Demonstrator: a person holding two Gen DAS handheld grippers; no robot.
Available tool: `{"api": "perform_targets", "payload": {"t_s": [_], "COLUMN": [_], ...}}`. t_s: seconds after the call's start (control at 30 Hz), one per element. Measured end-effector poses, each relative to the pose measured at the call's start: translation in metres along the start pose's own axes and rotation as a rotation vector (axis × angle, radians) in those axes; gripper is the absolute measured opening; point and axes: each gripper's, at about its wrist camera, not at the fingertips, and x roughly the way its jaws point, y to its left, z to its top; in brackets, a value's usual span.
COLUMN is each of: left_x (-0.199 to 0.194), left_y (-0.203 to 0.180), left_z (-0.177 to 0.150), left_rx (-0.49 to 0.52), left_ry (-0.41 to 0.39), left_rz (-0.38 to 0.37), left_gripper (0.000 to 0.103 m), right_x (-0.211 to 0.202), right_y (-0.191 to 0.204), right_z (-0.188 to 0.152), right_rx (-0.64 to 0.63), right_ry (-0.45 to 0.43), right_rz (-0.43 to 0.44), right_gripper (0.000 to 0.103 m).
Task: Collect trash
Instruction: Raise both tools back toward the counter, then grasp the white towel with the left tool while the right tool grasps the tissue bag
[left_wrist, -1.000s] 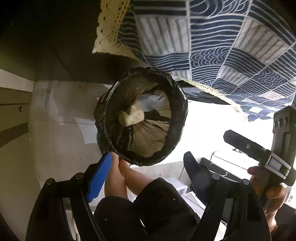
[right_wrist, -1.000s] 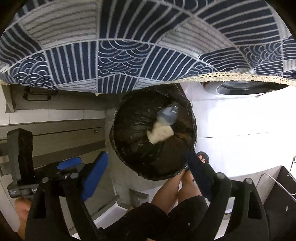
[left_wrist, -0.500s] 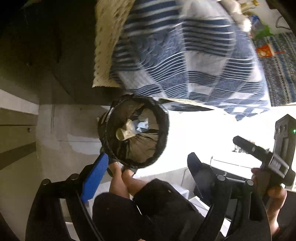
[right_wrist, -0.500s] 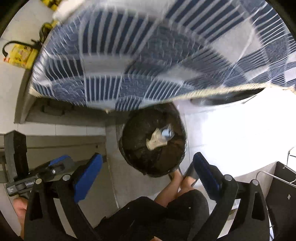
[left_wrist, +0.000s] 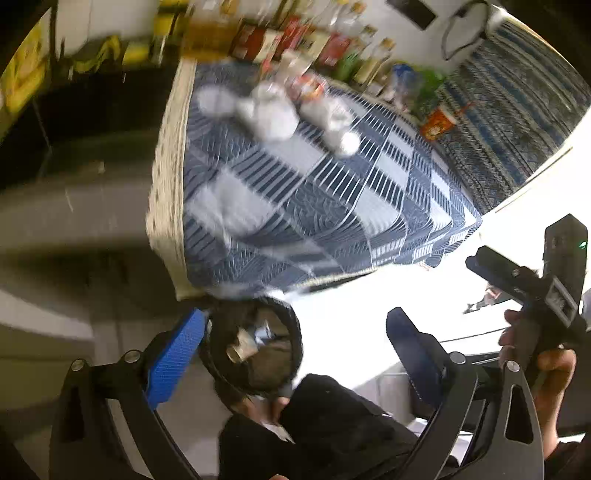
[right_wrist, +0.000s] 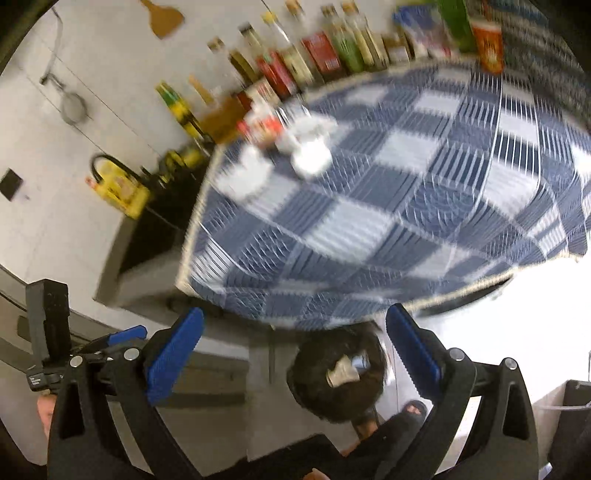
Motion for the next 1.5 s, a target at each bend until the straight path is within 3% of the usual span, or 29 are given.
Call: {"api": "perform_targets", "payload": {"t_s": [0.2, 0.33, 0.63, 1.07, 1.4, 1.5], "left_x": [-0.03, -0.047, -0.066, -0.025, 0.039, 0.063], "left_y": [-0.023, -0.037, -0.065, -0.057, -0.032, -0.018], "left_z": [0.014, 0.027, 0.05, 0.104, 0.152, 0.165], "left_rx": [0.102, 0.135, 0.206, 0.165, 0.085, 0.053], "left_ry": [-0.083, -0.15, -0.238, -0.198, -0.114, -0.078], "left_rz": [0.037, 0.014, -0.006, 0.039, 0.062, 0.113], "left_gripper": [0.096, 0.096, 0.096, 0.096, 0.096, 0.096], "right_x": [-0.045, -0.059, -0.077, -0.029, 0.039, 0.065], "right_y": [0.028, 0.039, 0.05, 0.035, 0.01, 0.001], "right_z": [0.015, 0.02, 0.044, 0.093, 0.136, 0.141], "right_rx": [-0.098, -0.124, -0.166, -0.219, -0.247, -0.243], "right_ry": [-0.151, -0.199, -0.278, -0.216, -0.081, -0.037], "right_rz": [-0.041, -0.069, -0.036, 0.022, 0.002, -0.004], "right_gripper": [0.098, 0.098, 0.098, 0.098, 0.098, 0.098]}}
